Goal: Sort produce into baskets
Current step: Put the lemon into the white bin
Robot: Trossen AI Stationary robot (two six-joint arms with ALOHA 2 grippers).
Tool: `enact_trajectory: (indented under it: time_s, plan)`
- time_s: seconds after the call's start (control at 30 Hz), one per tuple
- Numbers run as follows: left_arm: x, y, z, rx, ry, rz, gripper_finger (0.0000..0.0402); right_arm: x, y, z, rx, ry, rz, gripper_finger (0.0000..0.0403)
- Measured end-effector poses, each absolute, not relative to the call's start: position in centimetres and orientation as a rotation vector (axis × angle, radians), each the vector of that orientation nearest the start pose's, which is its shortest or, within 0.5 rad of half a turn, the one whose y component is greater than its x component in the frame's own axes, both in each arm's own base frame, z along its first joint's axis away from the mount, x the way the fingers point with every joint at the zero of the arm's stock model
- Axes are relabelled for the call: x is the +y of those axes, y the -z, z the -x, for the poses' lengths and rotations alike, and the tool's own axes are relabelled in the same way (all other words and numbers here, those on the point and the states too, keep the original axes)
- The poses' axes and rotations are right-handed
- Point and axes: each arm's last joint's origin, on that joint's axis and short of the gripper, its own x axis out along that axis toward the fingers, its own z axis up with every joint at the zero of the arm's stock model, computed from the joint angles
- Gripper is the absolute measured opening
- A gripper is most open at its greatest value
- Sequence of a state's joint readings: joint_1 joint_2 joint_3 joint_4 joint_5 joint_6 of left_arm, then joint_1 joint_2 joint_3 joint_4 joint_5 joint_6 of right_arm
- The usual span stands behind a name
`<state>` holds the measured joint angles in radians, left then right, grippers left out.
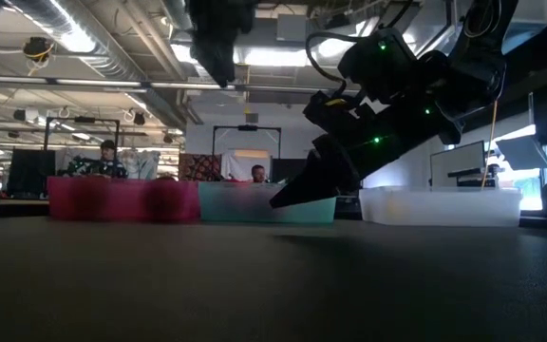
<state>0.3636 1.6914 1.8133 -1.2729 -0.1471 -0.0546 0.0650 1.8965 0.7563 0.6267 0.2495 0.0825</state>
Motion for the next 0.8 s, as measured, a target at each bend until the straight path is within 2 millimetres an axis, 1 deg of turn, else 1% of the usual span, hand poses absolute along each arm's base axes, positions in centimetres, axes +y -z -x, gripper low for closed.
enact_trajectory:
  time_s: [0.23, 0.47, 0.67, 0.8]
  plan:
    - [6.9, -37.5, -29.1, 1.203, -0.414, 0.179, 0.0210, 1.5, -10.9, -34.4, 0.500, 0.201, 0.001, 0.0001]
    - [2.9, -37.2, -27.5, 1.221, -0.387, 0.213, 0.0210, 1.5, -10.9, -34.4, 0.504, 0.204, -0.011, 0.0001]
    - [0.6, -35.8, -25.4, 1.246, -0.395, 0.232, 0.0210, 1.5, -10.8, -34.4, 0.507, 0.205, -0.014, 0.0001]
    - [-0.1, -34.0, -23.9, 1.295, -0.431, 0.266, 0.0210, 1.5, -10.8, -34.4, 0.507, 0.205, -0.015, 0.0001]
